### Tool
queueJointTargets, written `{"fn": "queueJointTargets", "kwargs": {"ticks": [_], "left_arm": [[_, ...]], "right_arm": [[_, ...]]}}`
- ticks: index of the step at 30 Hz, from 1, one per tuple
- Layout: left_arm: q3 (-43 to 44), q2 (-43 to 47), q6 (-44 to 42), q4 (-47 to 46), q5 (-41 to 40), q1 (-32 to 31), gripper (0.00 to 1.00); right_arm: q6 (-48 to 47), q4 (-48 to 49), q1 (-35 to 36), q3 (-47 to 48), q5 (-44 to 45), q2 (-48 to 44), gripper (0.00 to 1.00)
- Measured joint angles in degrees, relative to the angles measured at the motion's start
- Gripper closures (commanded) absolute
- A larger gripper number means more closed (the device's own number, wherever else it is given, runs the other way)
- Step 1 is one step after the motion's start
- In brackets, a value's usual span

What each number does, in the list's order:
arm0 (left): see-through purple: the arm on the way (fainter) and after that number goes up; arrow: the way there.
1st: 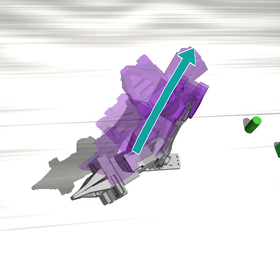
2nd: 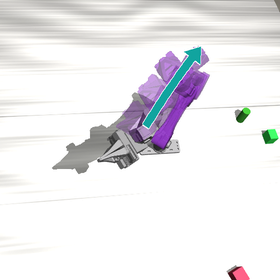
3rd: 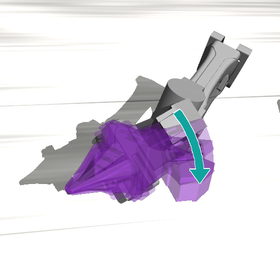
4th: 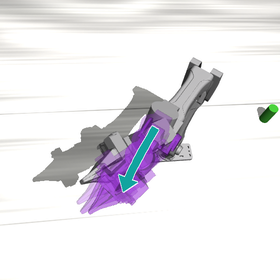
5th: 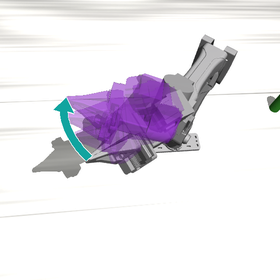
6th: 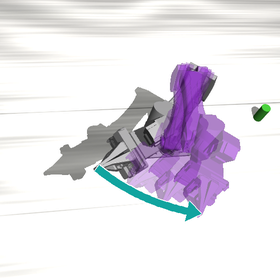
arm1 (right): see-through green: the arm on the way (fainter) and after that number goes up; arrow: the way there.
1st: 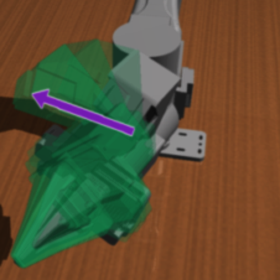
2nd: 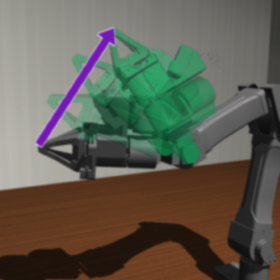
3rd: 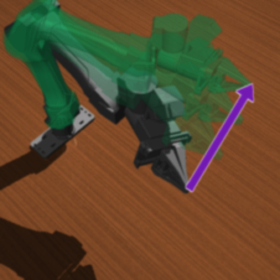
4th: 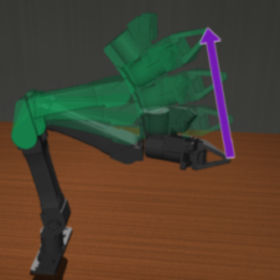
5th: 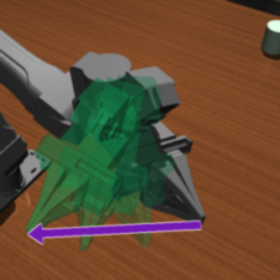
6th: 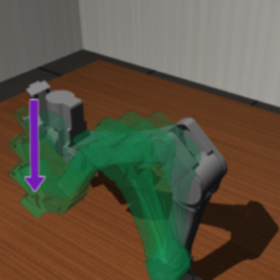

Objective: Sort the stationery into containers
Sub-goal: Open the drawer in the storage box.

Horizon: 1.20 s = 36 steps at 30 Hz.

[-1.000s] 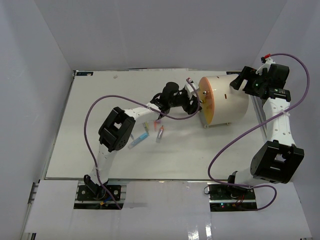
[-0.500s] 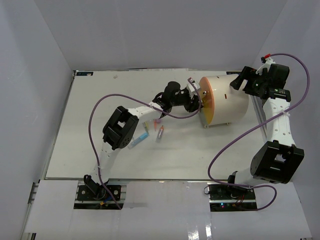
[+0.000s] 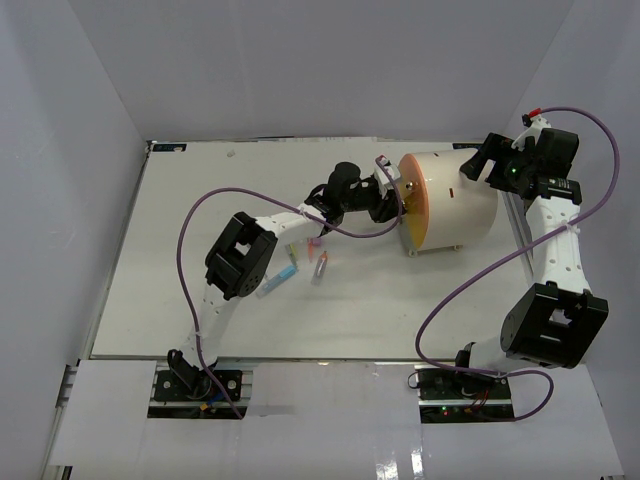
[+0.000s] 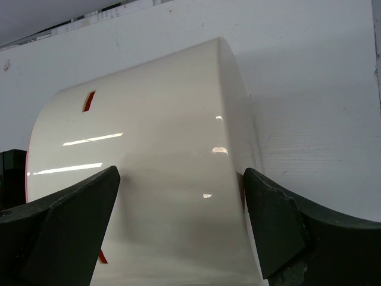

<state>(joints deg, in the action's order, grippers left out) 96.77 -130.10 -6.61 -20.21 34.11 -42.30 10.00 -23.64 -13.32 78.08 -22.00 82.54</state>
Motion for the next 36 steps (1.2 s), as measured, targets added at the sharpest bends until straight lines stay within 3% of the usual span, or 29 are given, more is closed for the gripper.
{"fn": "queueJointTargets", "kwargs": {"ticks": [8,21,32,36], "left_arm": [[-0.52,0.04,-1.09,-1.57,0.98,0.2,0.45],[-0.72,0.09,-2.82,-1.75,3.19,0.17,0.54],[-1.11,0.24,-3.37,-2.16,2.82,0.24,0.85],[-2.08,0.55,-2.43,-3.26,2.56,0.24,0.91]], "right_arm": [[-0.04,0.2,0.0,-0.22,0.0,-0.11,0.1],[-0.04,0.22,0.0,-0.24,-0.02,-0.11,0.1],[-0.04,0.22,-0.02,-0.24,-0.02,-0.11,0.1],[-0.04,0.22,0.0,-0.26,-0.02,-0.13,0.1]]}}
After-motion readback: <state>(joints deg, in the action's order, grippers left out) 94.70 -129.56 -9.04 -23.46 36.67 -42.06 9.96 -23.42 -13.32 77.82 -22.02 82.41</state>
